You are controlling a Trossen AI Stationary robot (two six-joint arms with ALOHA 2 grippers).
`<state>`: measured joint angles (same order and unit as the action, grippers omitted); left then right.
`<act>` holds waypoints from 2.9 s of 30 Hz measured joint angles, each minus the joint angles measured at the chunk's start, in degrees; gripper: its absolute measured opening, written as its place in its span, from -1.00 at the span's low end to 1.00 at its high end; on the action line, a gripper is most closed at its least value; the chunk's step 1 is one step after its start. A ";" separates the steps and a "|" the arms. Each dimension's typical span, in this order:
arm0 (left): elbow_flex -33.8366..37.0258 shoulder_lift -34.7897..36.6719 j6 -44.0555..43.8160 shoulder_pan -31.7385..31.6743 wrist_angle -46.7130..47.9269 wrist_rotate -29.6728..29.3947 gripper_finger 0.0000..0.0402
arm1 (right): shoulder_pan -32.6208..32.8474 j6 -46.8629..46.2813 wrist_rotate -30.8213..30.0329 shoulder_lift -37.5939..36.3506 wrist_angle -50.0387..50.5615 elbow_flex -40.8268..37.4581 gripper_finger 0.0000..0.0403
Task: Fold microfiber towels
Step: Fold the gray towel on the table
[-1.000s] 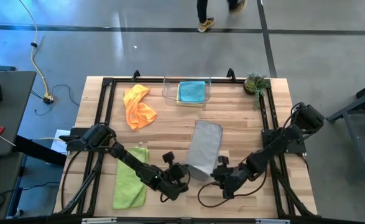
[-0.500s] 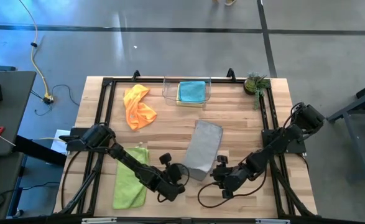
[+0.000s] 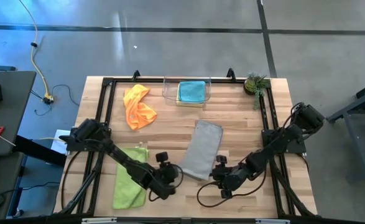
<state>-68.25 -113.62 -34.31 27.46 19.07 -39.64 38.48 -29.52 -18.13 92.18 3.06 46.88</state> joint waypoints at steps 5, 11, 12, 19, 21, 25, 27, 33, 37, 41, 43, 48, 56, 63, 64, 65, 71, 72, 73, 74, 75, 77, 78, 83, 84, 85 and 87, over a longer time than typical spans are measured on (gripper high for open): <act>10.63 5.22 3.51 0.50 -10.98 5.87 -0.86 | 1.13 6.05 -0.37 2.95 -1.27 0.01 -0.24; 25.16 12.23 8.20 0.86 -33.46 12.57 -0.93 | 2.06 10.66 -5.06 8.27 -1.71 1.45 -0.24; 27.14 13.39 8.23 0.81 -35.41 12.63 -0.93 | 2.01 11.64 -5.92 9.15 -1.52 2.31 -0.24; 36.90 17.84 7.64 0.40 -45.93 11.15 -0.98 | 1.18 15.45 -8.38 13.51 5.47 7.31 -0.33; 39.19 18.85 7.95 0.40 -48.03 9.97 -0.99 | 0.83 15.79 -8.39 13.95 5.49 8.43 -0.47; 41.95 19.27 8.62 -0.06 -53.47 5.39 -0.99 | -0.30 13.89 -7.37 13.46 7.94 9.43 -0.89; 42.67 19.14 9.03 -0.29 -54.14 4.12 -0.99 | -0.67 13.46 -7.72 12.77 8.96 9.37 -0.95; 44.40 19.16 8.14 -0.97 -56.58 -0.30 -1.00 | -2.54 11.46 -5.68 10.58 10.28 10.71 -0.97; 45.07 19.14 7.35 -1.26 -56.59 0.72 -1.00 | -4.63 11.43 -5.21 10.43 11.03 14.05 -0.97; 44.96 19.14 7.20 -1.24 -57.34 0.58 -1.00 | -6.01 11.11 -3.95 10.86 10.67 15.94 -0.99; 44.96 19.14 7.35 -1.24 -58.23 0.59 -1.00 | -5.90 10.33 -3.65 11.11 10.00 16.05 -0.99; 43.63 18.69 10.28 -1.20 -60.50 7.46 -0.98 | -5.35 8.99 -2.82 11.80 10.57 16.06 -1.00; 32.66 13.06 23.27 -0.40 -53.88 12.95 -0.59 | -5.51 8.99 -2.95 11.76 10.46 16.06 -1.00; 20.15 4.98 30.99 -0.59 -39.79 11.25 -0.27 | -5.49 9.01 -3.06 11.74 10.64 16.05 -1.00; 18.76 4.09 31.09 -0.79 -38.69 10.39 -0.26 | -5.49 9.03 -3.06 11.74 10.63 16.05 -1.00; 17.70 3.51 31.07 -0.89 -36.80 9.15 -0.25 | -5.48 9.08 -3.07 11.74 10.58 16.05 -1.00; 13.90 0.91 28.10 -2.96 -30.35 7.72 -0.37 | -5.36 9.95 -3.00 11.69 10.43 16.04 -1.00; 13.88 0.71 27.60 -3.30 -29.95 8.04 -0.41 | -5.34 10.19 -2.96 11.69 10.25 16.04 -1.00; 13.92 0.58 27.50 -3.65 -29.62 8.63 -0.45 | -5.33 10.35 -2.90 11.69 10.02 16.04 -1.00; 13.92 0.46 27.46 -3.94 -29.69 9.58 -0.49 | -5.31 10.33 -2.87 11.68 9.98 16.04 -1.00; 13.91 0.39 27.46 -4.15 -29.75 10.46 -0.53 | -5.31 10.34 -2.87 11.67 9.97 16.04 -1.00; 13.90 0.34 28.07 -4.32 -29.53 10.68 -0.63 | -5.24 10.40 -2.84 11.67 9.94 16.04 -1.00; 13.90 0.34 28.37 -4.30 -29.51 10.28 -0.69 | -5.20 10.37 -2.84 11.67 9.94 16.04 -1.00; 13.90 0.36 25.59 -3.74 -29.57 2.45 -0.97 | -5.17 9.91 -2.83 11.65 9.91 16.04 -1.00; 13.91 0.56 24.33 -3.55 -29.51 0.69 -0.97 | -5.11 9.47 -2.87 11.65 9.97 16.04 -1.00; 13.92 0.76 22.83 -3.34 -29.50 -0.66 -0.96 | -5.07 8.97 -3.04 11.65 10.04 16.04 -1.00; 13.90 0.91 19.40 -3.05 -29.74 -1.96 -0.96 | -5.07 8.46 -3.34 11.65 10.18 16.04 -1.00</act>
<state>-54.35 -112.71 -14.92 24.41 -10.66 -41.60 33.41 -21.07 -21.47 103.83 13.23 62.92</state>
